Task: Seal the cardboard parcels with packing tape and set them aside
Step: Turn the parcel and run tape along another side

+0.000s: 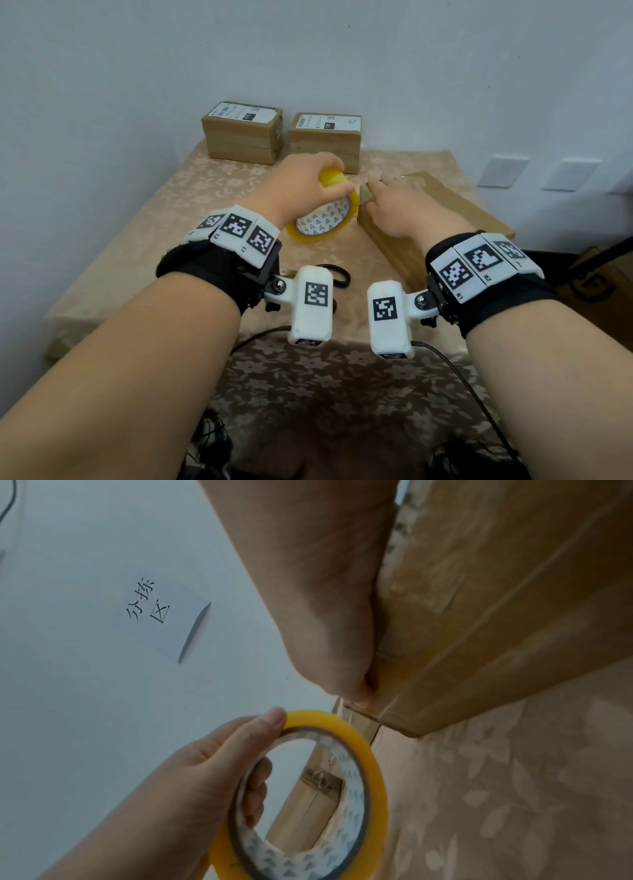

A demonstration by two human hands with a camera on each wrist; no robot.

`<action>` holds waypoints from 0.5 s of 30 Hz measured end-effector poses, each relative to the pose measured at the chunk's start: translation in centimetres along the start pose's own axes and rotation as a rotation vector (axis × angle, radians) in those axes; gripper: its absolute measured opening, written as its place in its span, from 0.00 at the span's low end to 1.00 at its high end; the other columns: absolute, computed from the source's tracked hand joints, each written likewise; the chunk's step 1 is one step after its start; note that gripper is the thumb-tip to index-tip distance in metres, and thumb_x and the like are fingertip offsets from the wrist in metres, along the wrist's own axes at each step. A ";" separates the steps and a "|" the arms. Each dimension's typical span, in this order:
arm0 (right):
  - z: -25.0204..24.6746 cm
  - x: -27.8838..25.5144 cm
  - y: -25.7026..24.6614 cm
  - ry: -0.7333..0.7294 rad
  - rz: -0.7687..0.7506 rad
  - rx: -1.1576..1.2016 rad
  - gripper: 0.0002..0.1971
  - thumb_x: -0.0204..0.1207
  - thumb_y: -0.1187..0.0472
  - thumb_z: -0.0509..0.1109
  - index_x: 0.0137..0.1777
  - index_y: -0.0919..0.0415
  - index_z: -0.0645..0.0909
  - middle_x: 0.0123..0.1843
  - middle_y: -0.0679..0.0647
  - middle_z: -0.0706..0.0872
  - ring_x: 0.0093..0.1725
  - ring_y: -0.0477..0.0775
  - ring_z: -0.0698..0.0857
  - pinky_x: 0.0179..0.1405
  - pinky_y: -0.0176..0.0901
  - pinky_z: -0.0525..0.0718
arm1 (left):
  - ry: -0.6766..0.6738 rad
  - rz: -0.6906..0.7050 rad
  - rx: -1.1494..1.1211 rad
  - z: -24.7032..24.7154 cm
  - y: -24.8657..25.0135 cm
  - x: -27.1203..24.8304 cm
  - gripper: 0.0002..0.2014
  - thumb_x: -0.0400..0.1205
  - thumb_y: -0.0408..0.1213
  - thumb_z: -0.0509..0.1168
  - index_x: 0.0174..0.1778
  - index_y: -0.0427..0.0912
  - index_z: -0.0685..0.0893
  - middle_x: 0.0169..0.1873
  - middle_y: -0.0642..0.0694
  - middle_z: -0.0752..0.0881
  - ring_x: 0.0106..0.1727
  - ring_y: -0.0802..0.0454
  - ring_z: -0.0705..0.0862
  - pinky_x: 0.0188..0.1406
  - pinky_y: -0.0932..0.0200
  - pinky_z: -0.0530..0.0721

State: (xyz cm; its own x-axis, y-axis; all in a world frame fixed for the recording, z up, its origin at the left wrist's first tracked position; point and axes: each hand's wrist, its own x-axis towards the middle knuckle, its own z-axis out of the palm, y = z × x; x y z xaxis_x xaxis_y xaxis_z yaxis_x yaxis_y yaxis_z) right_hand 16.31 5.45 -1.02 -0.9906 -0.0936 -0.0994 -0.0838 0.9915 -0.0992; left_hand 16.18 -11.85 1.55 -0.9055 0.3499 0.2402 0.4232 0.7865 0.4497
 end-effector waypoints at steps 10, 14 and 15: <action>-0.9 -0.6 -0.1 -0.047 0.036 0.154 0.29 0.86 0.48 0.38 0.86 0.55 0.47 0.87 0.52 0.46 0.85 0.53 0.46 0.83 0.60 0.42 | -0.117 0.006 0.274 -0.2 -0.8 -0.3 0.27 0.79 0.60 0.63 0.72 0.51 0.76 0.55 0.45 0.76 0.52 0.47 0.78 0.45 0.54 0.75; -0.8 -0.3 -1.8 0.041 0.162 0.073 0.26 0.88 0.50 0.43 0.82 0.58 0.62 0.82 0.60 0.64 0.80 0.62 0.65 0.75 0.60 0.67 | -0.098 0.036 0.282 0.0 -0.8 -0.2 0.29 0.79 0.59 0.64 0.74 0.51 0.75 0.58 0.45 0.74 0.58 0.46 0.77 0.52 0.53 0.77; -0.6 -0.1 -2.2 0.047 0.205 0.037 0.25 0.88 0.53 0.45 0.81 0.61 0.62 0.82 0.61 0.64 0.79 0.63 0.66 0.73 0.59 0.69 | -0.091 0.048 0.270 0.0 -1.0 -0.2 0.29 0.79 0.58 0.65 0.75 0.51 0.74 0.60 0.45 0.76 0.61 0.45 0.77 0.55 0.52 0.77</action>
State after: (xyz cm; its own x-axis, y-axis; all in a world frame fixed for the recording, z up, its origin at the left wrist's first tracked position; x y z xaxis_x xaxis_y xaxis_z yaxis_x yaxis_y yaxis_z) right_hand 16.58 3.30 -0.20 -0.9905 0.1153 -0.0752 0.1237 0.9852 -0.1183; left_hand 15.99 -12.67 1.03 -0.8888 0.4249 0.1717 0.4532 0.8707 0.1910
